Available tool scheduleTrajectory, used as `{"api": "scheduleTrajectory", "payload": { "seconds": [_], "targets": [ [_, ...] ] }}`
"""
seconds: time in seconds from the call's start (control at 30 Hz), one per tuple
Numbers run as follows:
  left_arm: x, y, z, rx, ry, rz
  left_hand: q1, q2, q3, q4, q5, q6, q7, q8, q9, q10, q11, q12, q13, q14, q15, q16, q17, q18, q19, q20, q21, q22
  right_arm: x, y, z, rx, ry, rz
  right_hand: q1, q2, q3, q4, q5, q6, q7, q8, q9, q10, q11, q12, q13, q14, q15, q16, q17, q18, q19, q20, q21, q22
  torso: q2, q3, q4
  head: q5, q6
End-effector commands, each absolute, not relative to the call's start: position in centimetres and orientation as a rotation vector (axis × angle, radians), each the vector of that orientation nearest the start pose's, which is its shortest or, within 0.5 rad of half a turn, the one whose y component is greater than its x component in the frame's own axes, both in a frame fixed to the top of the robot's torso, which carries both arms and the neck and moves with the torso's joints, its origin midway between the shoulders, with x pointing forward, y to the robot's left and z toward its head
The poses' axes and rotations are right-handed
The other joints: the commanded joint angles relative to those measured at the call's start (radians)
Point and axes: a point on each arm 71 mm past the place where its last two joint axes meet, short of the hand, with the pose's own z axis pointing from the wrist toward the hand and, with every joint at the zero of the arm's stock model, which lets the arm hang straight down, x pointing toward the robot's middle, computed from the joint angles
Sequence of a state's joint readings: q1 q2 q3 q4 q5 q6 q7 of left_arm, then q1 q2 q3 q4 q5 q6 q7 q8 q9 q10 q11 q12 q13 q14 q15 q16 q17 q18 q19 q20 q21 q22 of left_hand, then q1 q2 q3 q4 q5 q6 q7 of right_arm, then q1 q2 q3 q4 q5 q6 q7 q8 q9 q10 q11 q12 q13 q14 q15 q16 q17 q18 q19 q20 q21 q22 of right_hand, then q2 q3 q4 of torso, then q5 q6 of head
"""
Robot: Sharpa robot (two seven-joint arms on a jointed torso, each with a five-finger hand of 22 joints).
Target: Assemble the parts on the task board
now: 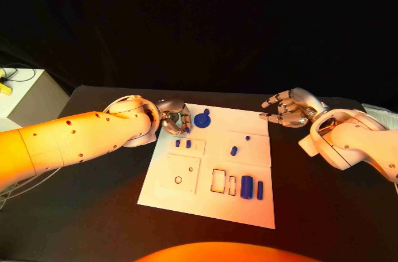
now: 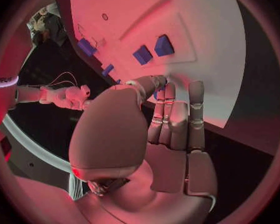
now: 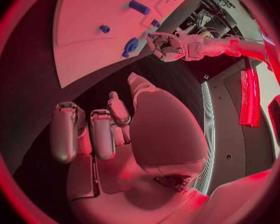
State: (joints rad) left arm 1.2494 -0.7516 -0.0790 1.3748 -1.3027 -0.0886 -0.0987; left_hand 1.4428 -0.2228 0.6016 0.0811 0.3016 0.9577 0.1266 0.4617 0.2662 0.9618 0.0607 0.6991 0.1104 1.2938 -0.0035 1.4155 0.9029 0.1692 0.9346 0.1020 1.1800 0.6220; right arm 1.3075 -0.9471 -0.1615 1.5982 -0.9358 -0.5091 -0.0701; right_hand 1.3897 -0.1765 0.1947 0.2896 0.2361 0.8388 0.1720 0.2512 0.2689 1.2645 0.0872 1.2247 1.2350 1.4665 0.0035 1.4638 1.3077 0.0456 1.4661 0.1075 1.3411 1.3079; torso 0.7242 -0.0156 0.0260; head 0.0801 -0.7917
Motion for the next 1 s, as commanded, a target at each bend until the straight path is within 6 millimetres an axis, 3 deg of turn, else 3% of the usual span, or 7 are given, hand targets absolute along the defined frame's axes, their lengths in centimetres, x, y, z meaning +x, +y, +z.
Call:
{"api": "scheduleTrajectory", "payload": {
  "seconds": [0.03,1.0],
  "targets": [
    [51.13,19.40,-20.15,0.129,1.942,-0.637,-0.003,0.005,0.000,-0.004,0.001,0.007,0.001,0.000,0.009,0.008,-0.002,-0.005,-0.001,0.007,-0.002,0.005,-0.002,0.016,0.003,-0.002,0.003,-0.001,47.79,-24.33,-16.90,0.361,1.630,0.788,-0.004,0.007,0.005,0.000,0.005,-0.009,0.000,0.006,-0.001,-0.003,-0.001,-0.001,0.000,0.054,0.006,-0.002,0.104,0.007,-0.001,0.005,-0.001,0.133,0.000,-0.0003,0.0008,-0.001,-0.002],
    [51.18,19.02,-20.63,0.129,1.960,-0.626,-0.002,0.006,0.002,-0.006,0.001,0.008,0.002,-0.003,0.010,0.010,-0.002,-0.008,-0.002,0.007,-0.002,0.005,-0.001,0.016,0.003,-0.002,0.003,-0.002,47.76,-24.34,-16.91,0.360,1.631,0.789,-0.004,0.007,0.005,0.000,0.005,-0.009,0.000,0.006,-0.001,-0.003,-0.001,-0.001,0.000,0.054,0.006,-0.002,0.104,0.007,-0.001,0.005,-0.001,0.133,0.000,0.0008,-0.0007,-0.002,-0.010]
  ]
}}
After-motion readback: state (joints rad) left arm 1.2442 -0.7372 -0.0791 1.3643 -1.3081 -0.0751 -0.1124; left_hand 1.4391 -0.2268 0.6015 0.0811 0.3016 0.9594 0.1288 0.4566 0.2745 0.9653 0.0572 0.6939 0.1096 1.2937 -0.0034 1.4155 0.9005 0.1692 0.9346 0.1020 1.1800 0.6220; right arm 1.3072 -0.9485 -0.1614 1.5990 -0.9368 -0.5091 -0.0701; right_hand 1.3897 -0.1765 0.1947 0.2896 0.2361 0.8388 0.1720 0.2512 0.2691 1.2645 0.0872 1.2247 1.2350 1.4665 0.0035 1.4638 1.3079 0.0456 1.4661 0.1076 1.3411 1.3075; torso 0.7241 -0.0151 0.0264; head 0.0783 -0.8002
